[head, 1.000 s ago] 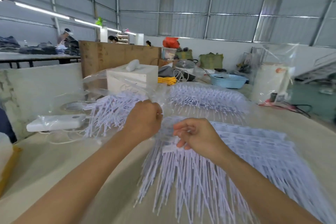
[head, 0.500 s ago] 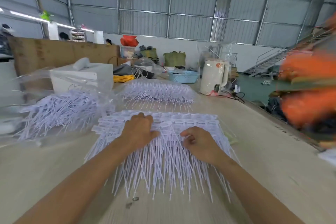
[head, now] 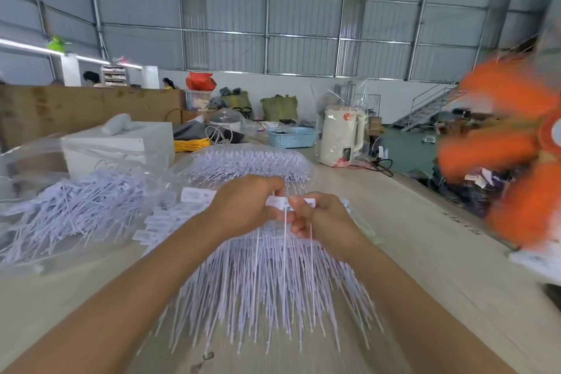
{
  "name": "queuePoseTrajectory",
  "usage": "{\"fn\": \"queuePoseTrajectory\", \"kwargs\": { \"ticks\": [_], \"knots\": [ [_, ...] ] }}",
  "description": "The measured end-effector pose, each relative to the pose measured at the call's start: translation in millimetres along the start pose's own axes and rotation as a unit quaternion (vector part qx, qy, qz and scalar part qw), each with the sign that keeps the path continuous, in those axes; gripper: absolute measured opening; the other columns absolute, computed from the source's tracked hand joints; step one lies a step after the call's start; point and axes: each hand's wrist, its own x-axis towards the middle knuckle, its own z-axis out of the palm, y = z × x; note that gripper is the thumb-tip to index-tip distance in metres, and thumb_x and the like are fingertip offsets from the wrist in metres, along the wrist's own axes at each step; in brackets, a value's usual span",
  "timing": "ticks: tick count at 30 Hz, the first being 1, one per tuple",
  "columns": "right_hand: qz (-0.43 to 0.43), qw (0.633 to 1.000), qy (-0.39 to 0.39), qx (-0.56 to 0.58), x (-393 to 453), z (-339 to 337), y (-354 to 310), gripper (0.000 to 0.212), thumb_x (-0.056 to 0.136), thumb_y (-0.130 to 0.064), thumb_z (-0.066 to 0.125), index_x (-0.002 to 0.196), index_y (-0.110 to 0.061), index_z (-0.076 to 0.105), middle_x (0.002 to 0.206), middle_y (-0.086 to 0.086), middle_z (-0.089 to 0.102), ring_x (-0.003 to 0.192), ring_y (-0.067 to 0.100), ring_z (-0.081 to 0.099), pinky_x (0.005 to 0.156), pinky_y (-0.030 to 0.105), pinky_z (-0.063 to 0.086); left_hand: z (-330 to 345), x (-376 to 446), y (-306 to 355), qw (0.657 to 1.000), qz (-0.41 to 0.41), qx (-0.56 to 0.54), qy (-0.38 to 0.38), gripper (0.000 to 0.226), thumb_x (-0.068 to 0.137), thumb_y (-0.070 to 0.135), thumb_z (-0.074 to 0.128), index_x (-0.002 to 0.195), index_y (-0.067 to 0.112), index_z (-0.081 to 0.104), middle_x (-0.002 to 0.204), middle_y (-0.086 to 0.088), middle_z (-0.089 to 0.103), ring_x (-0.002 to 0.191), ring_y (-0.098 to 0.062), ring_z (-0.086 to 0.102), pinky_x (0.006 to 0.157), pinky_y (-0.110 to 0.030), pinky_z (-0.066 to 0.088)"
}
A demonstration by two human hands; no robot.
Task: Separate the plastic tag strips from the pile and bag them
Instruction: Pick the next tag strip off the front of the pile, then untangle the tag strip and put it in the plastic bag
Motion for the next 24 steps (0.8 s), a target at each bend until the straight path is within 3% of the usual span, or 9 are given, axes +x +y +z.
{"fn": "queuePoseTrajectory", "kwargs": {
  "ticks": [2, 4, 7, 12, 16, 19, 21, 24],
  "knots": [
    [-0.021, 1.000, 0.016, 0.001, 1.2, -5.3, -4.3, 0.015, 0.091, -0.012, 0.059, 0.079, -0.004, 0.061, 0.061, 0.007, 0.059, 0.042, 0.009, 0.050, 0.043, 0.020, 0.043, -0.6, 4.9, 3.7, 0.996, -0.018, -0.082, -0.027, 0.015, 0.083, 0.038, 0.068, 0.088, 0.025, 0.062, 0.081, 0.004, 0.064, 0.080, -0.019, 0.061, 0.069, -0.030, 0.044],
    [-0.027, 0.999, 0.033, -0.006, 2.9, -11.2, -3.4, 0.015, 0.089, -0.008, 0.061, 0.075, -0.005, 0.060, 0.059, 0.007, 0.057, 0.041, 0.009, 0.050, 0.043, 0.019, 0.043, 4.3, 8.4, 5.4, 0.978, -0.037, -0.195, -0.067, 0.022, 0.089, 0.033, 0.062, 0.077, 0.016, 0.064, 0.072, -0.001, 0.064, 0.075, -0.021, 0.062, 0.073, -0.032, 0.047],
    [-0.035, 0.998, 0.024, -0.042, 3.5, -16.9, 1.9, 0.015, 0.088, -0.004, 0.061, 0.073, -0.007, 0.060, 0.058, 0.008, 0.056, 0.044, 0.010, 0.051, 0.048, 0.022, 0.049, 16.0, 11.4, 8.1, 0.971, -0.053, -0.212, -0.098, 0.033, 0.093, 0.030, 0.056, 0.069, 0.007, 0.059, 0.064, -0.005, 0.052, 0.062, -0.021, 0.050, 0.067, -0.031, 0.042],
    [-0.070, 0.991, 0.045, -0.110, 8.8, -23.0, 11.2, 0.018, 0.087, -0.001, 0.062, 0.070, -0.007, 0.060, 0.051, 0.002, 0.055, 0.044, 0.008, 0.050, 0.047, 0.020, 0.046, 25.5, 14.4, 9.1, 0.929, -0.107, -0.333, -0.118, 0.031, 0.093, 0.017, 0.056, 0.064, 0.008, 0.056, 0.049, 0.006, 0.043, 0.047, -0.010, 0.036, 0.053, -0.021, 0.031],
    [-0.122, 0.978, 0.074, -0.156, 13.3, -20.2, 16.0, 0.014, 0.086, 0.002, 0.061, 0.072, -0.003, 0.059, 0.055, 0.003, 0.052, 0.043, 0.003, 0.050, 0.048, 0.023, 0.044, 28.0, 19.7, 9.0, 0.905, -0.149, -0.383, -0.114, 0.030, 0.091, 0.015, 0.059, 0.061, 0.013, 0.059, 0.048, 0.008, 0.049, 0.048, -0.006, 0.043, 0.052, -0.019, 0.033],
    [-0.149, 0.963, 0.076, -0.211, 14.3, -23.2, 19.6, 0.020, 0.085, 0.004, 0.060, 0.070, -0.009, 0.058, 0.055, -0.004, 0.052, 0.045, 0.000, 0.049, 0.051, 0.018, 0.043, 27.6, 20.0, 4.5, 0.882, -0.178, -0.413, -0.137, 0.028, 0.090, 0.012, 0.060, 0.062, 0.013, 0.057, 0.036, 0.013, 0.049, 0.037, 0.003, 0.045, 0.047, -0.017, 0.032],
    [-0.140, 0.960, 0.113, -0.213, 14.0, -32.9, 21.6, 0.020, 0.087, 0.003, 0.059, 0.071, -0.010, 0.059, 0.057, -0.002, 0.054, 0.046, 0.000, 0.049, 0.051, 0.018, 0.043, 25.9, 16.4, -1.1, 0.888, -0.185, -0.399, -0.138, 0.025, 0.090, 0.014, 0.061, 0.065, 0.011, 0.062, 0.040, 0.011, 0.053, 0.040, -0.001, 0.047, 0.044, -0.014, 0.033],
    [-0.071, 0.977, 0.183, -0.080, 15.5, -47.6, 15.9, 0.015, 0.090, -0.004, 0.058, 0.078, -0.011, 0.063, 0.068, 0.003, 0.058, 0.053, 0.012, 0.053, 0.055, 0.026, 0.049, 22.3, 12.0, -11.0, 0.928, -0.149, -0.321, -0.118, 0.026, 0.094, 0.023, 0.055, 0.079, 0.007, 0.068, 0.065, 0.004, 0.061, 0.058, -0.009, 0.051, 0.053, -0.020, 0.036]
  ]
}}
